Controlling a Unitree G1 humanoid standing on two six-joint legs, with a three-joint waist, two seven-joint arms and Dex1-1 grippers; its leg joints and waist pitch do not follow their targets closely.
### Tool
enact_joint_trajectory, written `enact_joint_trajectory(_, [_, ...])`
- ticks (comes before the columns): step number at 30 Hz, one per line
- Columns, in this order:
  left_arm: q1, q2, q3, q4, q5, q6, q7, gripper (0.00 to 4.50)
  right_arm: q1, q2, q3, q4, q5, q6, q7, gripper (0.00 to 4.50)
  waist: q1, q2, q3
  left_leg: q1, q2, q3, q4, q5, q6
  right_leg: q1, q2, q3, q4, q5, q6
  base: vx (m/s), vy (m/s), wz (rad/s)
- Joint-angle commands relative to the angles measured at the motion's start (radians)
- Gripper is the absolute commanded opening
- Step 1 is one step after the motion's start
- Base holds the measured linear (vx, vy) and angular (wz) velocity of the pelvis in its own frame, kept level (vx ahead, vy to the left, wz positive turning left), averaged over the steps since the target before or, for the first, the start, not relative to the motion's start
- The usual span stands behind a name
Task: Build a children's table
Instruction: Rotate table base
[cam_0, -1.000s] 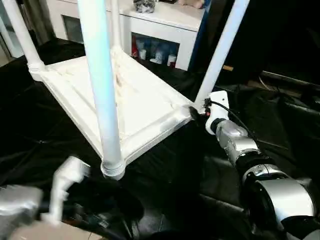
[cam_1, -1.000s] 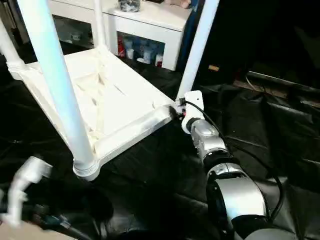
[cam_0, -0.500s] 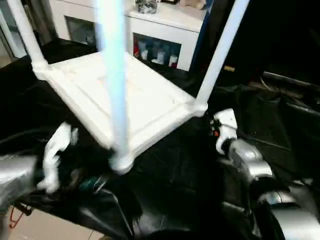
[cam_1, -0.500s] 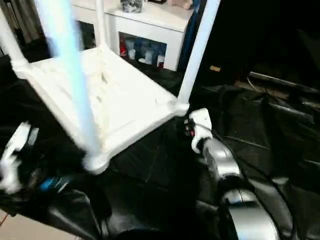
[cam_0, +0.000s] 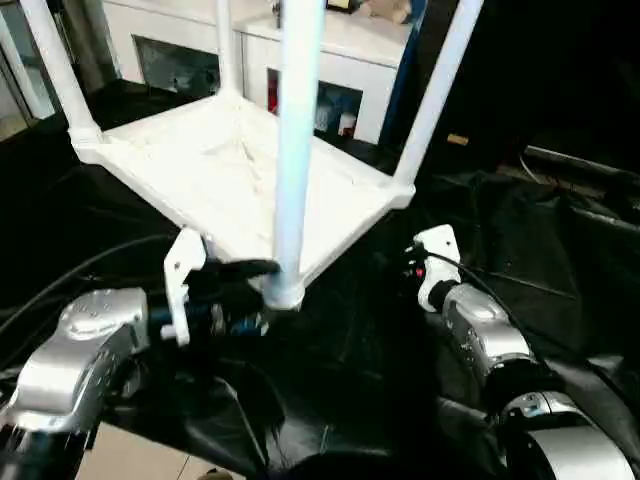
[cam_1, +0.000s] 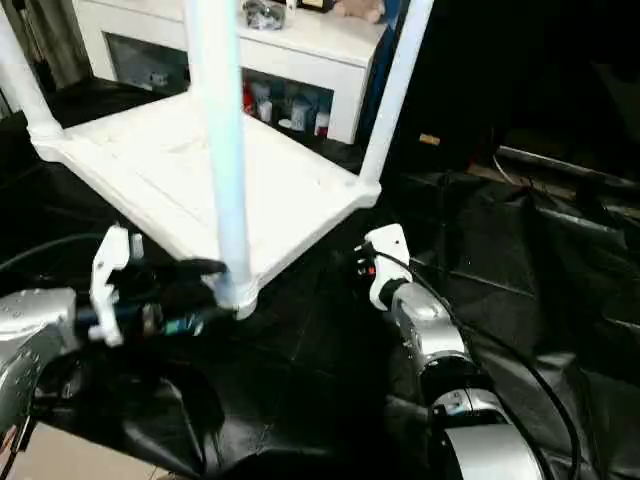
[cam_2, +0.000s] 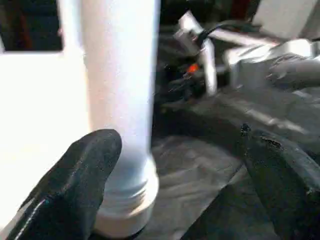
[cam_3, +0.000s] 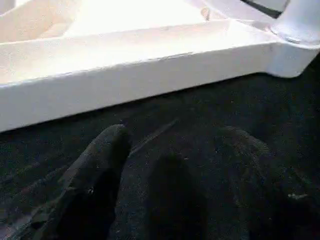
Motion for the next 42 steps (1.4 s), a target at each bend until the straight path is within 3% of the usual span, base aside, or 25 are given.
enact_joint_trajectory(1, [0.004, 0.036, 0.009, -0.019, -0.013, 0.014, -0.034, 4.48, -0.019, -0.01, 0.001, -0.027, -0.004, 0.017, -0.009, 3.17, 0.001, 0.02, -0.057, 0.004, 0.019, -0.004, -0.075, -0.302, -0.037, 0.035, -0.066, 0.047, -0.089, -0.388, -0.12, 0.0, 0.0, 0.0])
enact_joint_trajectory(5, [0.027, 0.094, 0.026, -0.026, -0.03, 0.04, -0.078, 4.48, -0.018, -0.01, 0.003, -0.03, -0.012, 0.019, -0.015, 3.17, 0.0, 0.026, -0.06, 0.005, 0.019, 0.0, -0.074, -0.263, -0.033, 0.038, -0.06, 0.048, -0.074, -0.262, -0.16, 0.0, 0.0, 0.0])
enact_joint_trajectory(13, [-0.018, 0.127, 0.065, 0.077, 0.019, 0.0, -0.04, 4.48, -0.021, 0.0, 0.006, -0.035, -0.016, 0.02, -0.017, 3.17, 0.001, 0.036, -0.06, 0.01, 0.018, 0.003, -0.075, -0.264, -0.039, 0.041, -0.06, 0.05, -0.072, -0.212, -0.182, 0.0, 0.0, 0.0])
enact_joint_trajectory(17, [-0.115, 0.033, 0.03, 0.16, 0.026, -0.082, -0.007, 4.48, -0.028, 0.009, 0.014, -0.02, -0.029, 0.014, -0.025, 3.17, 0.01, 0.037, -0.06, 0.018, 0.019, 0.006, -0.073, -0.275, -0.045, 0.038, -0.064, 0.052, -0.077, -0.217, -0.19, 0.0, 0.0, 0.0])
enact_joint_trajectory(18, [-0.153, -0.025, 0.001, 0.192, 0.02, -0.108, -0.013, 4.48, -0.041, 0.018, 0.018, -0.003, -0.037, 0.01, -0.032, 3.17, 0.009, 0.034, -0.058, 0.012, 0.018, 0.004, -0.075, -0.279, -0.047, 0.041, -0.065, 0.051, -0.078, -0.235, -0.188, 0.0, 0.0, 0.0])
enact_joint_trajectory(22, [-0.201, -0.098, -0.033, 0.257, 0.035, -0.155, -0.022, 4.48, -0.065, 0.029, 0.02, 0.027, -0.044, 0.008, -0.043, 3.17, 0.006, 0.025, -0.059, 0.004, 0.017, 0.001, -0.075, -0.268, -0.046, 0.047, -0.07, 0.052, -0.081, -0.283, -0.162, 0.0, 0.0, 0.0])
enact_joint_trajectory(28, [-0.28, -0.204, -0.1, 0.378, 0.089, -0.236, -0.028, 4.48, -0.096, 0.049, 0.028, 0.062, -0.058, 0.01, -0.061, 3.17, 0.006, 0.026, -0.065, 0.005, 0.019, 0.003, -0.071, -0.213, -0.032, 0.048, -0.069, 0.052, -0.074, -0.201, -0.175, 0.0, 0.0, 0.0])
enact_joint_trajectory(32, [-0.286, -0.232, -0.127, 0.361, 0.07, -0.224, -0.055, 4.48, -0.107, 0.057, 0.028, 0.081, -0.064, 0.007, -0.063, 3.17, 0.006, 0.026, -0.066, 0.003, 0.021, 0.004, -0.071, -0.202, -0.026, 0.052, -0.07, 0.051, -0.068, -0.148, -0.202, 0.0, 0.0, 0.0])
enact_joint_trajectory(37, [-0.26, -0.295, -0.204, 0.239, 0.032, -0.166, -0.09, 4.48, -0.113, 0.072, 0.035, 0.105, -0.069, -0.007, -0.062, 3.17, 0.008, 0.025, -0.066, 0.004, 0.024, 0.005, -0.071, -0.204, -0.025, 0.054, -0.072, 0.051, -0.067, -0.139, -0.21, 0.0, 0.0, 0.0])
enact_joint_trajectory(42, [-0.261, -0.367, -0.23, 0.21, 0.039, -0.169, -0.046, 4.48, -0.115, 0.079, 0.038, 0.11, -0.072, -0.012, -0.056, 3.17, 0.006, 0.024, -0.067, -0.001, 0.022, 0.005, -0.069, -0.175, -0.014, 0.059, -0.071, 0.051, -0.065, -0.098, -0.214, 0.0, 0.0, 0.0])
